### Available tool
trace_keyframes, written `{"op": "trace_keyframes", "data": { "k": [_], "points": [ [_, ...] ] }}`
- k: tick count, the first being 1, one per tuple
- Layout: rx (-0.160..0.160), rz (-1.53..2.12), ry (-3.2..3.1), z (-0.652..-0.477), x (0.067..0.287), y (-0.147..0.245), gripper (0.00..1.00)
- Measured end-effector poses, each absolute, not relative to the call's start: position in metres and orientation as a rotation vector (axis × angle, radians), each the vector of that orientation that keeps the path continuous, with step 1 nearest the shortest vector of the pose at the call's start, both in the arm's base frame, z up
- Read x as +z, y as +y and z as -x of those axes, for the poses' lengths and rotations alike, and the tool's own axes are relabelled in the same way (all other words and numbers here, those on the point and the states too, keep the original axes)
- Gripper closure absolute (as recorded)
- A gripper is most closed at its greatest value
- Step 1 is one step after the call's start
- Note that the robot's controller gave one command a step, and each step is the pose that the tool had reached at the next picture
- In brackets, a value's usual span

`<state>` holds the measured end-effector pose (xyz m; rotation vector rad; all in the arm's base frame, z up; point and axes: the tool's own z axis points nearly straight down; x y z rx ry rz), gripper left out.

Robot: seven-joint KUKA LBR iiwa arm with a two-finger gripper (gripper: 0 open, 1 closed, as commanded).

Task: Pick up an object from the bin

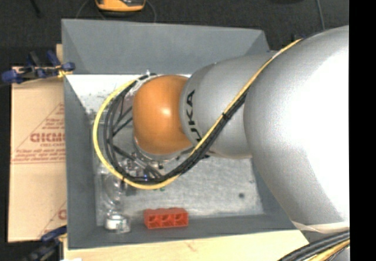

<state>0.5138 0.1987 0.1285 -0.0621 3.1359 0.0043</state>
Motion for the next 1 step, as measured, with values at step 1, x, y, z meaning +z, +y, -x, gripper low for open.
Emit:
{"op": "trace_keyframes", "data": {
  "k": [1],
  "points": [
    [0.003,-0.032,3.136,-0.5352,0.1363,0.1891,1.00]
  ]
}}
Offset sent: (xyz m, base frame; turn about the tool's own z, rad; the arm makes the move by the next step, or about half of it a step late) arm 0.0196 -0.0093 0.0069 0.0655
